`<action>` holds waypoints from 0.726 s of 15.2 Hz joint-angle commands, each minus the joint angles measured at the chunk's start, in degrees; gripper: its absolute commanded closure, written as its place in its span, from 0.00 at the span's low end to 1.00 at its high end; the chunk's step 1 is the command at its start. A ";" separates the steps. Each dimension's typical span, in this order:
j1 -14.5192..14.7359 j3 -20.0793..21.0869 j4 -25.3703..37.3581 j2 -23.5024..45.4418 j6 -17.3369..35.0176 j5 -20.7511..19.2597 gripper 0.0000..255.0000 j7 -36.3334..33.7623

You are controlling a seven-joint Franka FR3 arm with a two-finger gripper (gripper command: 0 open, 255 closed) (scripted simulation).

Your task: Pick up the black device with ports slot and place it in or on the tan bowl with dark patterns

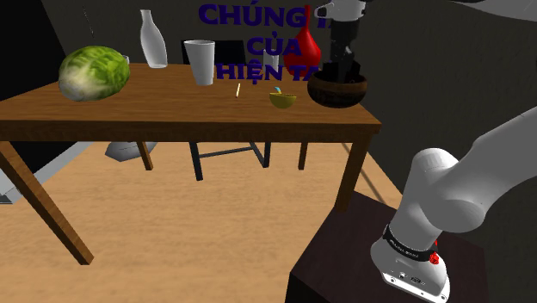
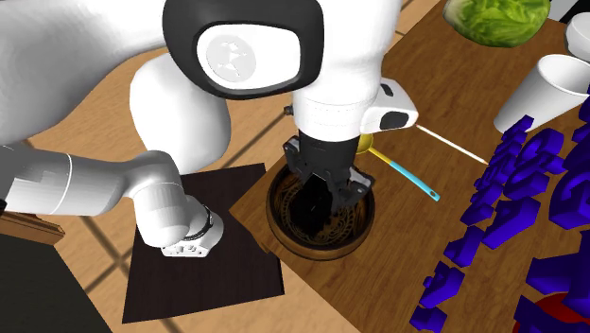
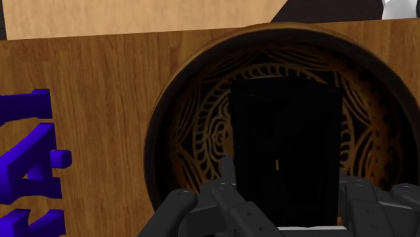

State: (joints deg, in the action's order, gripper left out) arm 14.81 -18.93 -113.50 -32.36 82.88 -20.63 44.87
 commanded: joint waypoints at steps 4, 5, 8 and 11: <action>0.19 0.19 5.39 1.77 -3.52 0.39 1.00 1.16; 0.23 0.23 6.49 2.15 -4.22 0.47 1.00 1.37; 0.36 0.34 9.87 3.37 -6.34 0.71 1.00 2.04; 0.47 0.40 13.42 4.71 -8.49 0.93 1.00 2.75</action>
State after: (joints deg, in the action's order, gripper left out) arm 15.22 -18.58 -101.26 -28.17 75.07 -19.81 47.46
